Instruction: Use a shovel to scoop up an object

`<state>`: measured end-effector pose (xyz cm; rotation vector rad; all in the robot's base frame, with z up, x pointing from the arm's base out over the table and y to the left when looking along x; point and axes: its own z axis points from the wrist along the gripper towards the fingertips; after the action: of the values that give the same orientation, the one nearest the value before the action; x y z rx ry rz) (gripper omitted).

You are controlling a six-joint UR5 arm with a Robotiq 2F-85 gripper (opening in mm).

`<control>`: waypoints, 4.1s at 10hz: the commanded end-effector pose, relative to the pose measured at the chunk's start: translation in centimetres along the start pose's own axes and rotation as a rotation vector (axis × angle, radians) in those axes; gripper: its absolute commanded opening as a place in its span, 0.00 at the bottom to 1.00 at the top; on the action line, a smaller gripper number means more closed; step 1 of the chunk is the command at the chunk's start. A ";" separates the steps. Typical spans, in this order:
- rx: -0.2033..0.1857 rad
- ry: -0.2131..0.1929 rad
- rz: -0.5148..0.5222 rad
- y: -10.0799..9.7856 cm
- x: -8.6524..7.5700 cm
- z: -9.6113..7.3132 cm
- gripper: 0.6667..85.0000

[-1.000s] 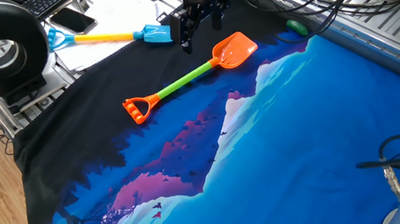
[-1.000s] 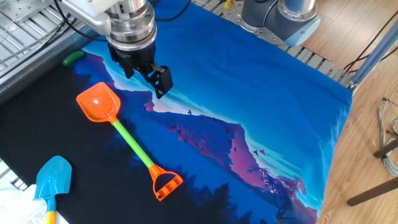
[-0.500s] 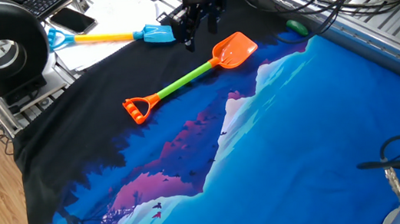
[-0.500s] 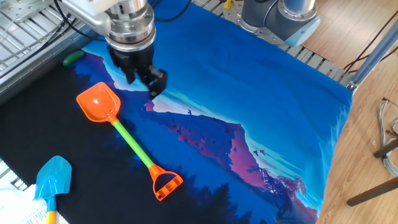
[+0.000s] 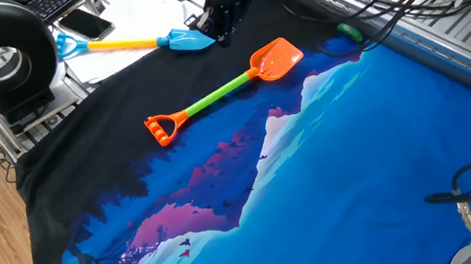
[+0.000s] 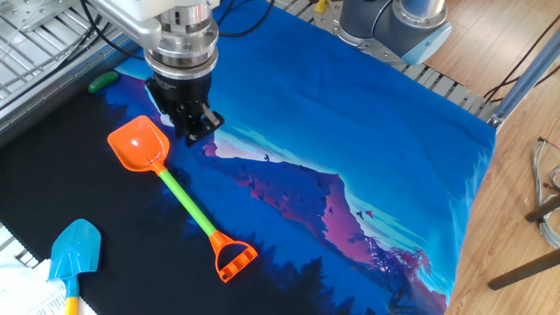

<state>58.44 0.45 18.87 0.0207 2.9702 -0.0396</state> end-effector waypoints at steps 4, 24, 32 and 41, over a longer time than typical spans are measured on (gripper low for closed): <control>-0.091 0.061 0.024 2.5 1.8 -0.6 0.01; -0.065 0.092 -0.023 1.8 3.0 -0.5 0.01; 0.045 0.133 -0.457 -1.1 4.4 -1.2 0.02; 0.072 0.000 -1.208 -0.7 -0.9 2.7 0.19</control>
<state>58.30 -1.66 17.35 -1.5328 2.6241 -0.3308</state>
